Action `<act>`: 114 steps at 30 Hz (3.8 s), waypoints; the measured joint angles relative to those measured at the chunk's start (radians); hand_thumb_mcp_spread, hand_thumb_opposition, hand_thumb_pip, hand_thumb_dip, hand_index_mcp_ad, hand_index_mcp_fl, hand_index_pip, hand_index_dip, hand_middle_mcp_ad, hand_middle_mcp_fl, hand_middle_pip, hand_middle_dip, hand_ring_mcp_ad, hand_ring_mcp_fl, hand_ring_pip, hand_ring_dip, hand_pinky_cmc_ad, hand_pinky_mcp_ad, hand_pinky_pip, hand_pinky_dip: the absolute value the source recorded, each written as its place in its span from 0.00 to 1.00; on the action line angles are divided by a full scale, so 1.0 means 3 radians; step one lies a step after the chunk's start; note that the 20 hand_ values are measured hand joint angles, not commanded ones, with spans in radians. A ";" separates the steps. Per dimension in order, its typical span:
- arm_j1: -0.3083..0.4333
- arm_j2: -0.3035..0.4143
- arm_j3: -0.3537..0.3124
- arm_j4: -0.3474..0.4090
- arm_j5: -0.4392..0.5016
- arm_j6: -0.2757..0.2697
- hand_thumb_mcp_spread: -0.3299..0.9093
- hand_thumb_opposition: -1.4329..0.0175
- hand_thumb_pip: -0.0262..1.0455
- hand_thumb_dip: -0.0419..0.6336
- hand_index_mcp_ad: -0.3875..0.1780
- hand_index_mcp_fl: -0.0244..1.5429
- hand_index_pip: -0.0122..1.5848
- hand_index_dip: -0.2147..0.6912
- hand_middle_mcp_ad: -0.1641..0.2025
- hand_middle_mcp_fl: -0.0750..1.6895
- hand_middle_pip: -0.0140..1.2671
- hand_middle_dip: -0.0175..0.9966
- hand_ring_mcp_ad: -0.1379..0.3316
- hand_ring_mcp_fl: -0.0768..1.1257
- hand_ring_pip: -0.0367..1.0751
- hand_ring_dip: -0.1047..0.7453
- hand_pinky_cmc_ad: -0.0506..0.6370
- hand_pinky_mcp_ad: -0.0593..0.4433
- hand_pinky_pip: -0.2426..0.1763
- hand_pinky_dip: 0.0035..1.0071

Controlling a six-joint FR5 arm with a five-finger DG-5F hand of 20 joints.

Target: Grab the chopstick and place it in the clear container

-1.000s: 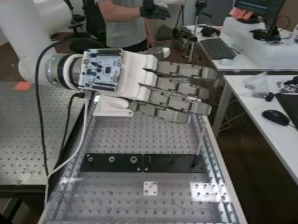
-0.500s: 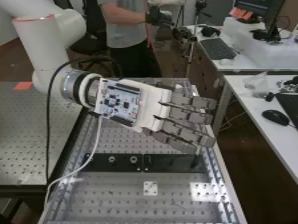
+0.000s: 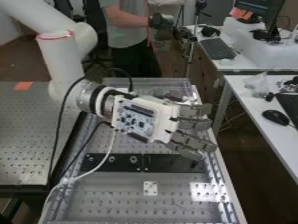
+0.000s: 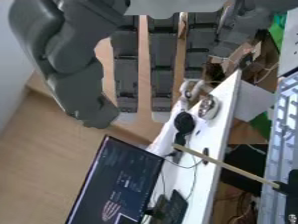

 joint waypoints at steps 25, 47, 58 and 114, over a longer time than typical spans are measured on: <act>0.0045 -0.0279 0.0148 0.0257 0.0294 0.0331 0.59 0.43 0.72 0.59 0.48 0.29 0.46 0.42 0.67 0.40 0.12 0.63 0.62 0.25 0.12 0.38 0.41 0.32 0.34 0.11; 0.0084 -0.0604 0.0311 0.0112 0.0343 0.0737 0.62 0.43 0.68 0.59 0.48 0.29 0.48 0.41 0.67 0.44 0.16 0.63 0.61 0.31 0.11 0.42 0.42 0.32 0.38 0.12; 0.0089 -0.0620 0.0348 -0.0106 0.0199 0.0583 0.64 0.43 0.66 0.59 0.44 0.14 0.46 0.41 0.66 0.40 0.16 0.65 0.60 0.29 0.12 0.42 0.41 0.31 0.38 0.12; 0.0014 -0.0710 0.0587 -0.0333 0.0211 0.0201 0.77 0.41 0.43 0.55 0.35 0.45 0.47 0.46 0.61 0.54 0.23 0.72 0.55 0.43 0.13 0.57 0.57 0.25 0.42 0.14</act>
